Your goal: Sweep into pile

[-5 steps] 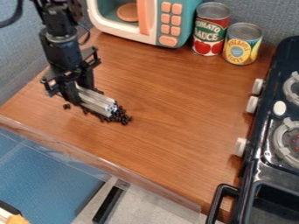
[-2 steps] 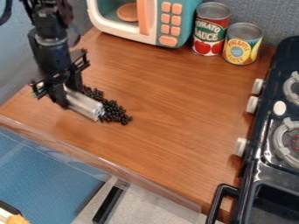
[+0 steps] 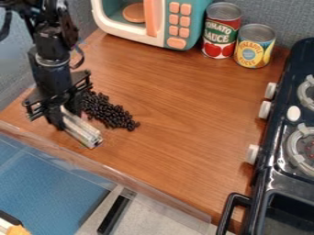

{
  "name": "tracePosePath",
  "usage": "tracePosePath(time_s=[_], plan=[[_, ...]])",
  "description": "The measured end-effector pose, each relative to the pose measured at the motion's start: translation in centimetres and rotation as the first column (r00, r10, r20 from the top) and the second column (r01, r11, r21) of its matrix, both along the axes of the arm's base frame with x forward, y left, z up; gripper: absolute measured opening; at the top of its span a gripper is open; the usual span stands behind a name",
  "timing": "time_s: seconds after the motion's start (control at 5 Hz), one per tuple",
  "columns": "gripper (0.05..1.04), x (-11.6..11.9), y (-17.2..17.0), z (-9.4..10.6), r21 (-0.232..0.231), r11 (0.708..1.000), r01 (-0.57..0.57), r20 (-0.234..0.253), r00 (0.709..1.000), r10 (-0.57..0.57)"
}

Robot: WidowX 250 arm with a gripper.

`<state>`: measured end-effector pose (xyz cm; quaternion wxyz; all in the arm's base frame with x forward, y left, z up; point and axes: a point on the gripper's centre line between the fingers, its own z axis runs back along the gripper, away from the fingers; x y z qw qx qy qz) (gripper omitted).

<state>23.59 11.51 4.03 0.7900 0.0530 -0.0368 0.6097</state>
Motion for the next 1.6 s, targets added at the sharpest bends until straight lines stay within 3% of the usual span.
tracePosePath(time_s=[0.2,0.6,1.6], plan=[[0.374,0.3,0.4,-0.3,0.038,0.999,-0.008,0.017,1.000,0.008],[0.374,1.3,0.2,-2.6,0.063,0.997,-0.051,-0.003,0.999,0.051],[0.374,2.9,0.2,-2.8,0.078,0.993,-0.093,0.012,0.996,0.092]])
